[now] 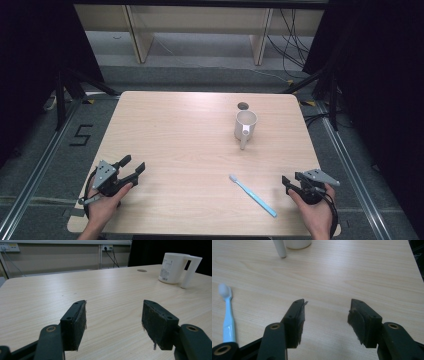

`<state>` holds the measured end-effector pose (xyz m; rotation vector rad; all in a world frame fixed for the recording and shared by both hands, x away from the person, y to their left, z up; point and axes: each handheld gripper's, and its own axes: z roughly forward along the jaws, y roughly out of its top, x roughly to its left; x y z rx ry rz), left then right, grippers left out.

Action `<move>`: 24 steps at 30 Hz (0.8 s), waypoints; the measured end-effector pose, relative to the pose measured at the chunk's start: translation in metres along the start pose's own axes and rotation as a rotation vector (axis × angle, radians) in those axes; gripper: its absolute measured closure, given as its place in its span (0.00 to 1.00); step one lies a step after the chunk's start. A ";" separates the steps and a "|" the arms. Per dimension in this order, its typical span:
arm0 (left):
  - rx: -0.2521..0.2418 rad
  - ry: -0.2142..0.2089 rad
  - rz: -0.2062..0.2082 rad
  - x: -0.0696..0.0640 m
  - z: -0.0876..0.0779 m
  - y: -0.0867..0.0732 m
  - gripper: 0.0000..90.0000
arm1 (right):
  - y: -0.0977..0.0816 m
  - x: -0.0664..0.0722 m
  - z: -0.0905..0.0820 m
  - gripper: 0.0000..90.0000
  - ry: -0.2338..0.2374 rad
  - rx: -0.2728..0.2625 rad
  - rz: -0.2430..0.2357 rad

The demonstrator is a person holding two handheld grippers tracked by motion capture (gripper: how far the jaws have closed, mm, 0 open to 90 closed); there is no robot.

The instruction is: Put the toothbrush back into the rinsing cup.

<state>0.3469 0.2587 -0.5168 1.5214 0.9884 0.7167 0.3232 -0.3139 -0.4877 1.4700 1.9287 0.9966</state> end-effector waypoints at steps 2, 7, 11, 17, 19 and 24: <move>0.010 -0.003 0.004 0.000 0.000 0.000 0.39 | 0.001 0.000 -0.001 0.52 0.000 0.001 0.001; 0.008 -0.009 0.010 -0.003 0.004 0.000 0.39 | 0.006 -0.001 -0.002 0.53 0.010 0.049 -0.031; 0.012 -0.013 0.012 -0.004 0.002 0.003 0.39 | 0.009 0.002 -0.003 0.56 0.024 0.071 -0.024; 0.034 -0.030 0.016 -0.004 -0.001 0.009 0.38 | 0.015 0.004 -0.007 0.59 0.050 0.142 -0.060; 0.039 -0.035 0.018 -0.005 -0.001 0.009 0.38 | 0.017 0.004 -0.008 0.60 0.063 0.179 -0.109; 0.055 -0.063 0.025 -0.010 -0.002 0.010 0.37 | 0.020 0.012 -0.010 0.63 0.081 0.259 -0.121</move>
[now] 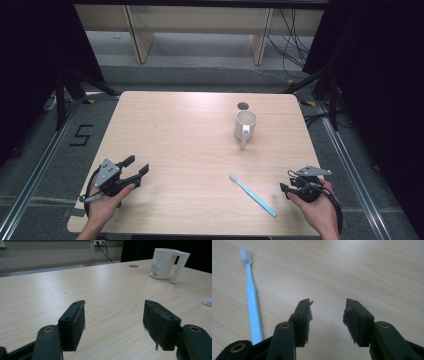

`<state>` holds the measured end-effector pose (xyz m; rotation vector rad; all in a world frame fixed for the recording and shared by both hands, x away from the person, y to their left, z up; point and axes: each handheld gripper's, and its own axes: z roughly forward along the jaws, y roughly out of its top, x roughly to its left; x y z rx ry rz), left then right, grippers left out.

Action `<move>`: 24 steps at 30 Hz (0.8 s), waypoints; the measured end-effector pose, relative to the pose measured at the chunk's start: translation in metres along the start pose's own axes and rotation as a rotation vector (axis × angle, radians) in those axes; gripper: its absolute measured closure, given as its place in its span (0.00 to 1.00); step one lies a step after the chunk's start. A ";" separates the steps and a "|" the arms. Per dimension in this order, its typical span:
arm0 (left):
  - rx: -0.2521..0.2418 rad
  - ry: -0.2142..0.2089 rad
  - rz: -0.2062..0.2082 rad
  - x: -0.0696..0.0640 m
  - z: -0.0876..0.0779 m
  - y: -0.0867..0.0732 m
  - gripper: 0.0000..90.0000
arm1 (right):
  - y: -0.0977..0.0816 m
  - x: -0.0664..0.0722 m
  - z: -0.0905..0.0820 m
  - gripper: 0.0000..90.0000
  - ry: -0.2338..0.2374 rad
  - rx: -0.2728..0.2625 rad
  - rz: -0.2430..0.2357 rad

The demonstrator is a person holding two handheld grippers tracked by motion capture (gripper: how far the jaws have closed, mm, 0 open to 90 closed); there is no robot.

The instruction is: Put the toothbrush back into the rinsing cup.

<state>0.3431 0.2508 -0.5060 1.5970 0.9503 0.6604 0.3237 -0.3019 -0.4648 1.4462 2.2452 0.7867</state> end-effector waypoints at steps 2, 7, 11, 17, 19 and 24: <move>0.006 -0.007 0.001 -0.001 0.001 -0.001 0.37 | 0.004 0.000 0.001 0.63 0.004 0.035 -0.042; 0.022 -0.029 -0.023 0.000 0.002 0.000 0.36 | 0.011 0.000 0.004 0.63 0.024 0.130 -0.075; 0.024 -0.026 -0.032 0.001 0.002 0.000 0.36 | 0.014 0.004 0.008 0.63 0.042 0.186 -0.042; 0.023 -0.042 -0.035 -0.001 0.006 0.003 0.35 | 0.019 -0.001 0.007 0.67 0.047 0.292 -0.091; 0.030 -0.039 -0.031 -0.002 0.008 0.003 0.35 | 0.020 -0.003 0.004 0.69 0.063 0.308 -0.105; 0.038 -0.047 -0.025 -0.003 0.010 0.003 0.35 | 0.021 -0.005 0.001 0.72 0.061 0.362 -0.099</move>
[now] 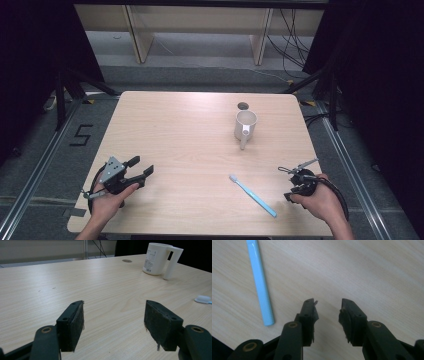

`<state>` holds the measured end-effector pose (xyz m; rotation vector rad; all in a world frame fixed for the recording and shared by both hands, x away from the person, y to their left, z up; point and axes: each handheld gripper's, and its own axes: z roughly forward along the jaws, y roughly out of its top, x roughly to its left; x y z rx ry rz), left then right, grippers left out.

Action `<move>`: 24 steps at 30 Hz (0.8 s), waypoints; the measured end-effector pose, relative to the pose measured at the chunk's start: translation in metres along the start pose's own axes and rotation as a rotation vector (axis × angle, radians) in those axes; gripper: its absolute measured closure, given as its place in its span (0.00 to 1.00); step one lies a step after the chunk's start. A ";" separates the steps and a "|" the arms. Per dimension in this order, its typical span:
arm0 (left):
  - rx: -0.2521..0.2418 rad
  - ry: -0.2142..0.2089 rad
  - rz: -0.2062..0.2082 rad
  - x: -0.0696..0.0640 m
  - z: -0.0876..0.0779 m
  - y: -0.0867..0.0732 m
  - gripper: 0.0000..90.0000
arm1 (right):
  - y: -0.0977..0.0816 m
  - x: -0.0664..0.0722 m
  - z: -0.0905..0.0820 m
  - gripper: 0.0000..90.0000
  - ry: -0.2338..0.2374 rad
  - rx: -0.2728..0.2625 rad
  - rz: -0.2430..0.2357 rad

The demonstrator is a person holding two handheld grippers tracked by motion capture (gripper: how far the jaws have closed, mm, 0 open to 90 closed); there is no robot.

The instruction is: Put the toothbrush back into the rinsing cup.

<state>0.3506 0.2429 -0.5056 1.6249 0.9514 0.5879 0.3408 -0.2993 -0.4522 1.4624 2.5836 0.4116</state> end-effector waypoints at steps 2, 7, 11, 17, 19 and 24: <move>0.000 0.002 0.007 0.000 -0.001 0.000 0.35 | 0.000 0.002 0.000 0.72 0.012 0.030 0.021; 0.015 0.013 0.006 0.003 -0.004 0.000 0.35 | 0.003 0.004 0.003 0.71 0.023 0.069 0.002; 0.011 0.017 0.001 0.003 -0.004 0.002 0.35 | 0.006 0.004 0.005 0.71 0.017 0.063 -0.021; 0.010 0.009 0.004 0.001 -0.002 0.001 0.35 | 0.007 0.005 0.003 0.70 0.031 0.078 -0.039; 0.019 0.006 0.005 0.000 -0.001 0.000 0.35 | 0.007 0.006 0.000 0.70 0.028 0.091 -0.018; 0.015 0.010 0.009 0.000 -0.001 0.001 0.34 | 0.008 0.006 0.000 0.71 0.009 0.093 -0.035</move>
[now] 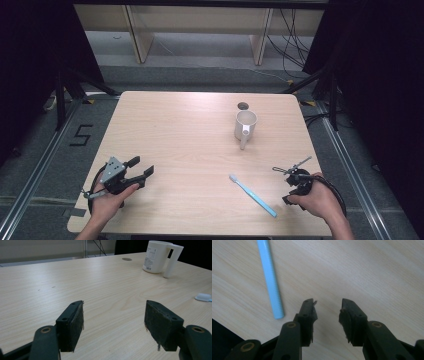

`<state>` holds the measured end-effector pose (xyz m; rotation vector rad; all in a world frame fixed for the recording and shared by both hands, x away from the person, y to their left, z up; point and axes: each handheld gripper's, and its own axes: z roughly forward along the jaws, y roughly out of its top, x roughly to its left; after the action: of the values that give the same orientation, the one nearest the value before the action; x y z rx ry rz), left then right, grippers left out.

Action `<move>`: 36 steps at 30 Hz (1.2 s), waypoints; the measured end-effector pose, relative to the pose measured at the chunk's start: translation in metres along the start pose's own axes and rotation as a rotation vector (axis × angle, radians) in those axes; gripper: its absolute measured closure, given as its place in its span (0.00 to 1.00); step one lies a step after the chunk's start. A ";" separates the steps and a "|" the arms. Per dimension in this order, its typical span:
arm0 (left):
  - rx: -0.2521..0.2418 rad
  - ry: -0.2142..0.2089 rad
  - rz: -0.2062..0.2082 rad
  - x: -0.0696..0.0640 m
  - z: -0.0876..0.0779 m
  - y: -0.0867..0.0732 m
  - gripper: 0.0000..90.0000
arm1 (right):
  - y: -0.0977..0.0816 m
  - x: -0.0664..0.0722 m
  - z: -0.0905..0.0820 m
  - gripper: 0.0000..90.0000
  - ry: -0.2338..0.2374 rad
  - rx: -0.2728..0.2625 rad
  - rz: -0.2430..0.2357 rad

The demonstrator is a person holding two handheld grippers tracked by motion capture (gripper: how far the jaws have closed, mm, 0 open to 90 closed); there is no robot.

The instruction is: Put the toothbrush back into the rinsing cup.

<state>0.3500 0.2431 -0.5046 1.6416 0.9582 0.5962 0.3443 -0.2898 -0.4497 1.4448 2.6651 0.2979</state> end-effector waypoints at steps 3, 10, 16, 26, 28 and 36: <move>-0.013 -0.004 -0.004 0.001 0.001 0.000 0.34 | 0.003 0.007 -0.002 0.71 0.024 0.015 0.019; 0.002 0.001 -0.008 0.000 0.002 -0.001 0.34 | 0.013 0.014 -0.003 0.71 0.021 0.038 -0.024; 0.008 -0.003 0.000 0.000 0.001 0.000 0.34 | 0.022 0.022 0.001 0.71 0.027 0.058 -0.057; 0.007 -0.007 0.025 0.002 0.002 0.007 0.34 | 0.033 0.030 0.004 0.72 0.033 0.057 -0.085; 0.003 -0.006 0.021 0.002 0.002 0.007 0.34 | 0.037 0.034 0.005 0.72 0.030 0.056 -0.087; 0.013 -0.027 0.019 -0.002 0.003 0.002 0.33 | 0.053 0.051 0.012 0.75 0.046 0.075 -0.149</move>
<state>0.3521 0.2397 -0.5035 1.6678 0.9299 0.5807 0.3620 -0.2172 -0.4499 1.2633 2.8300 0.2240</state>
